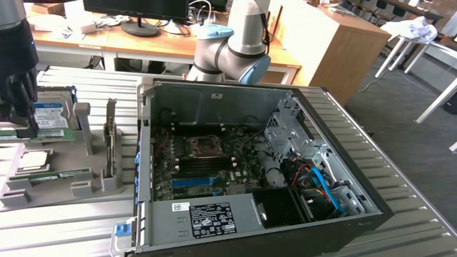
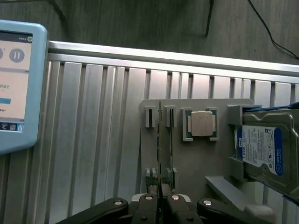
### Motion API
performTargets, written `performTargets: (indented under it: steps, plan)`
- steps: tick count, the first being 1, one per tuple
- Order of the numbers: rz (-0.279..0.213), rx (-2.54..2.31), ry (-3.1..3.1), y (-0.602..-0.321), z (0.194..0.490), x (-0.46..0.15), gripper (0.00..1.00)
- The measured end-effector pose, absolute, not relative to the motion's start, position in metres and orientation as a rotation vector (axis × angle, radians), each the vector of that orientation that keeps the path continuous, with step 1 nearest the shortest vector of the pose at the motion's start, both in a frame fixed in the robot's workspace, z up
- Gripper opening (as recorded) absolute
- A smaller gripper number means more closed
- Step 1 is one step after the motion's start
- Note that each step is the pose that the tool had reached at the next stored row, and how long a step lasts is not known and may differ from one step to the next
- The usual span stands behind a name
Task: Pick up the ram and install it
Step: 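Pick up the ram and move it above insertion slot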
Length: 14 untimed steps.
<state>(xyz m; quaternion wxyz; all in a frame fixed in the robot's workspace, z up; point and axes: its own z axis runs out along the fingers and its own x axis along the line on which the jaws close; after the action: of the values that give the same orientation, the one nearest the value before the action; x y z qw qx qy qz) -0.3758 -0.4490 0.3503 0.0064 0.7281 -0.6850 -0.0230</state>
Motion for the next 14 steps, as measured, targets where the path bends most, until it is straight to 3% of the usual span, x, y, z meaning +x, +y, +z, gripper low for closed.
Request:
performTargets:
  steps: [14]
  plan:
    - [-0.072, 2.224, -2.201, -0.4490, 0.3559, -0.3758, 0.13]
